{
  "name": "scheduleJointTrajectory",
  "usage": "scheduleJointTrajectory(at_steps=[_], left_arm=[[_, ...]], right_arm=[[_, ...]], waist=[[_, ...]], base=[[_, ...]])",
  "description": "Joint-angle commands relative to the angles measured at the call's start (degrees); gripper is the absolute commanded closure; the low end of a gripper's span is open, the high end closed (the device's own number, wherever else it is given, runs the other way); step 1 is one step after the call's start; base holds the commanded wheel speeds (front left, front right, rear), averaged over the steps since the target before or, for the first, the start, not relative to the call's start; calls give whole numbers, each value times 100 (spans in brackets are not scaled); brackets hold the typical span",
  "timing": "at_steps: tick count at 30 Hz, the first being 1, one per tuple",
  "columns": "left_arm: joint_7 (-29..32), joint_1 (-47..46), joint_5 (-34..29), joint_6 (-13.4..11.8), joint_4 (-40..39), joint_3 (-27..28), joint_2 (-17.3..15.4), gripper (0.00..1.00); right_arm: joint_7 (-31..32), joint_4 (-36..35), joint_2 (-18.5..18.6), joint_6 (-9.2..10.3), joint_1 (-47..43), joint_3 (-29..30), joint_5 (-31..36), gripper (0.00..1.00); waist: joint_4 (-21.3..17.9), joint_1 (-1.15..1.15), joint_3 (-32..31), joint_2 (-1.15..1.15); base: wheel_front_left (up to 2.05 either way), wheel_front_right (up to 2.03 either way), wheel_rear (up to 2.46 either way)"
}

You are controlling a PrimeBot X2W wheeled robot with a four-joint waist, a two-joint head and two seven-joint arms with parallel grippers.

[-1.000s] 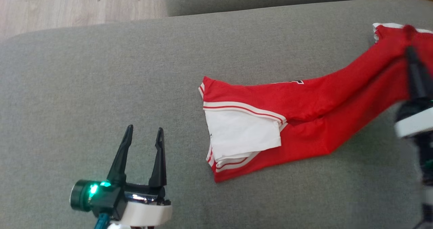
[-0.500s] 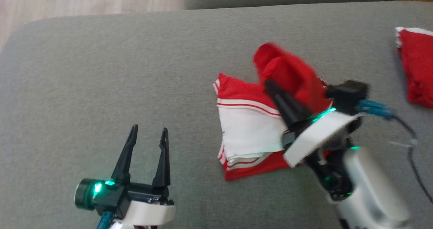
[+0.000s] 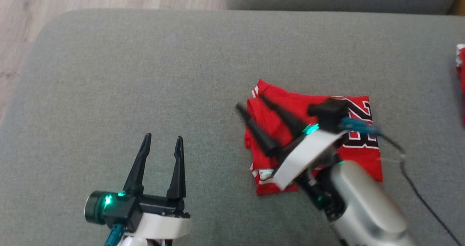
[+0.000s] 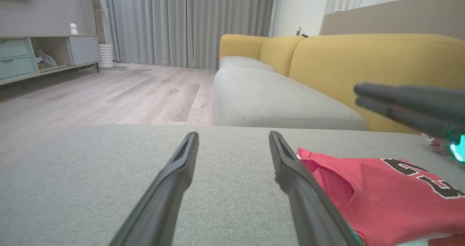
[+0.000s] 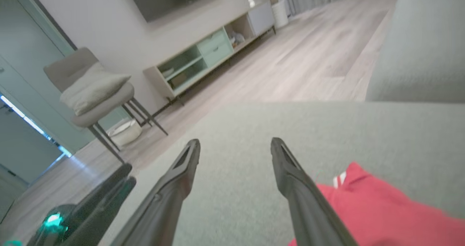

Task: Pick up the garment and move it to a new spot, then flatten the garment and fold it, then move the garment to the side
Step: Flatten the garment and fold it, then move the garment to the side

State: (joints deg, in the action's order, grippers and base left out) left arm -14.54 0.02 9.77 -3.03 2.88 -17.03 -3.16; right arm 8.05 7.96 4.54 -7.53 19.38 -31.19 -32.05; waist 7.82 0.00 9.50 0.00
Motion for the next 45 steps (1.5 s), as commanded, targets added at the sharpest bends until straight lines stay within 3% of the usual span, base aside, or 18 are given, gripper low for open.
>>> scheduleJointTrajectory(at_steps=[1,10,16,21,27,45], left_arm=[[-46,-143,38,-32,-160,156,28,0],[-46,240,98,-13,-86,415,28,0],[-46,520,150,3,-62,568,28,0],[-46,733,144,-48,63,634,28,0],[-46,954,121,-85,166,713,28,0],[-46,1177,-54,-184,197,831,28,0]], right_arm=[[-120,-278,-2,4,183,45,36,0],[-1504,-442,779,4,-603,1428,142,0],[-2197,109,1086,4,-1176,1611,502,0],[-2299,587,1002,4,-1550,1669,1061,0],[-2303,620,533,4,-2046,2010,1889,0],[-2304,529,171,4,-2449,2213,2349,0]], waist=[[-3,0,-90,0],[-246,0,-843,0],[-449,0,-1194,0],[-518,0,-1353,0],[-526,0,-1465,0],[-565,0,-1544,0]], base=[[0,0,0],[0,0,0],[0,0,0],[0,0,0],[0,0,0],[0,0,0]])
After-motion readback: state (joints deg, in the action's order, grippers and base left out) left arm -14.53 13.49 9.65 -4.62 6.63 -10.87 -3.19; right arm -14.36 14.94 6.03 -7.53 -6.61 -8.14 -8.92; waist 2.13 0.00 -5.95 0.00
